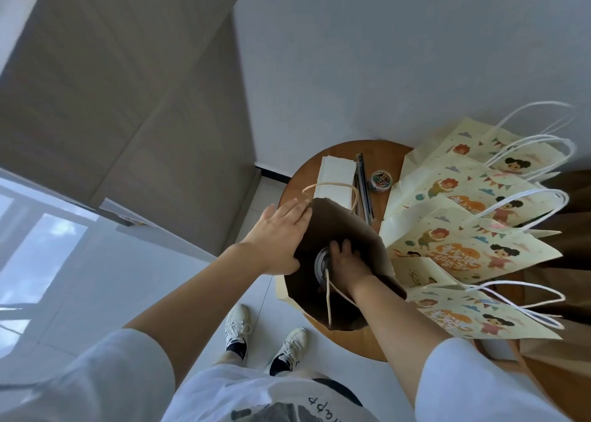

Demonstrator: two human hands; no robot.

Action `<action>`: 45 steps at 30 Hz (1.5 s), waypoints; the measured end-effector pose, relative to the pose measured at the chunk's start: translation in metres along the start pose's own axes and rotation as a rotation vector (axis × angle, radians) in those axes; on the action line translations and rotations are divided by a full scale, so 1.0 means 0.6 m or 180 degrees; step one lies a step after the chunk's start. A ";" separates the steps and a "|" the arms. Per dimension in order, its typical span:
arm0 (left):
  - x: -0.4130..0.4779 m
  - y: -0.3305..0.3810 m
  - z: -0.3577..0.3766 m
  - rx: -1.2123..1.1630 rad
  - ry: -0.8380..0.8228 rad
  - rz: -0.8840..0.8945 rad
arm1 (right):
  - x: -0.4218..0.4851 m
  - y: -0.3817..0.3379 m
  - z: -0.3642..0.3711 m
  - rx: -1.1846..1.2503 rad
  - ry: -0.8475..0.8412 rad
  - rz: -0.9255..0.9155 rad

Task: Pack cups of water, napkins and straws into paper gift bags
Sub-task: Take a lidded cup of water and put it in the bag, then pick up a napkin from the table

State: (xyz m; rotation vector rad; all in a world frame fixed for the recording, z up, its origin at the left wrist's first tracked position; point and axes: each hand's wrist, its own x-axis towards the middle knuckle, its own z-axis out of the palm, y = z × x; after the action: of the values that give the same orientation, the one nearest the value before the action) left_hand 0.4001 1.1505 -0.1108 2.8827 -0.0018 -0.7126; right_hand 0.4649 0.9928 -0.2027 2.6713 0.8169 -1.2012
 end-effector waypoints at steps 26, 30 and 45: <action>0.292 -0.052 0.016 -0.2371 0.0025 -0.1045 | 0.116 0.112 -0.195 0.2315 0.0723 0.0732; 0.373 -0.066 0.062 -0.2560 -0.0195 -0.1448 | 0.189 0.124 -0.165 0.2035 0.0142 0.0917; 0.502 -0.057 0.116 -0.3004 -0.0311 -0.2315 | 0.301 0.138 -0.077 0.1890 0.0307 0.1731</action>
State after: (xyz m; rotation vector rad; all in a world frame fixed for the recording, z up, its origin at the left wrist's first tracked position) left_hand 0.6332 1.1598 -0.3160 1.8820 1.0854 -0.6817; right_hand 0.6362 1.0140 -0.3111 3.0908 -0.3297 -1.3088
